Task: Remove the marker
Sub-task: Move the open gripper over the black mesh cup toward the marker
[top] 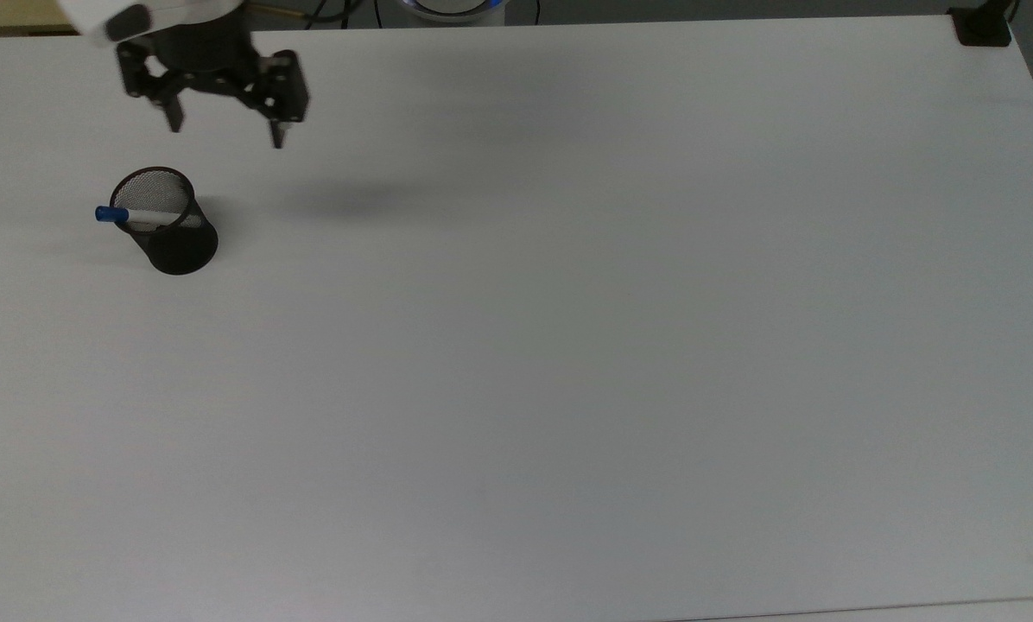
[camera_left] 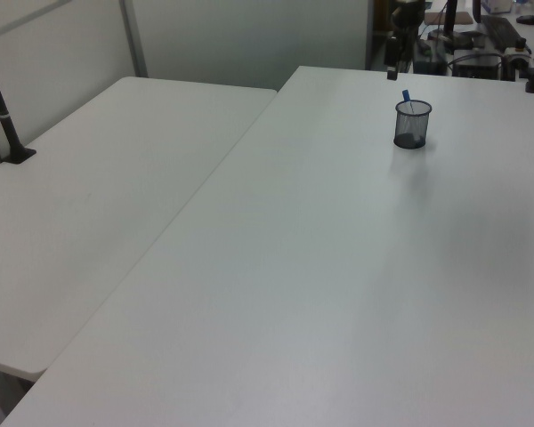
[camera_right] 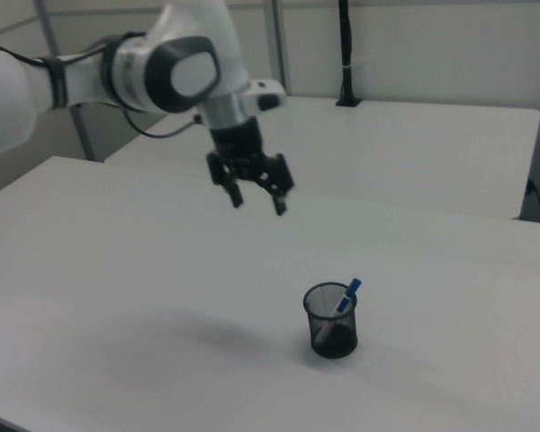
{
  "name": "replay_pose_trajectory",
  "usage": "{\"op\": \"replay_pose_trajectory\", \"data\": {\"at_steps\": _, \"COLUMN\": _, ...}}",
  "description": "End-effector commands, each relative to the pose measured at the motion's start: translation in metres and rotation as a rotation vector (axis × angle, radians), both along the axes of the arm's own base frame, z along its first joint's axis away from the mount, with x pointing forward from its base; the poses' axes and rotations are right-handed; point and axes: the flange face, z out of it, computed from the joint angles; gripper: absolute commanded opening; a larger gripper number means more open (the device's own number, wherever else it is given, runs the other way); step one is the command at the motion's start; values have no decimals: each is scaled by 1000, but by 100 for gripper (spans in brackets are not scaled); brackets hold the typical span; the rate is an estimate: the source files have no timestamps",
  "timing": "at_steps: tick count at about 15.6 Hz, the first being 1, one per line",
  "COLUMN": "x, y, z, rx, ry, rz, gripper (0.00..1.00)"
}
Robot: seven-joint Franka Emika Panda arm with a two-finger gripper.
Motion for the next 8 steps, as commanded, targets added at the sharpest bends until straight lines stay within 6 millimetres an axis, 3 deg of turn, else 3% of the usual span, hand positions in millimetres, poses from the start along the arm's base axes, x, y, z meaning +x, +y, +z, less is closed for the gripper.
{"op": "replay_pose_trajectory", "data": {"at_steps": 1, "x": -2, "y": -59, "z": -18, "rx": 0, "ry": -27, "rz": -6, "gripper": 100}}
{"op": "replay_pose_trajectory", "data": {"at_steps": 5, "x": -7, "y": -116, "z": -45, "rx": -20, "ry": -33, "rz": -31, "gripper": 100}}
{"op": "replay_pose_trajectory", "data": {"at_steps": 8, "x": -12, "y": -144, "z": -58, "rx": -26, "ry": -30, "rz": -40, "gripper": 96}}
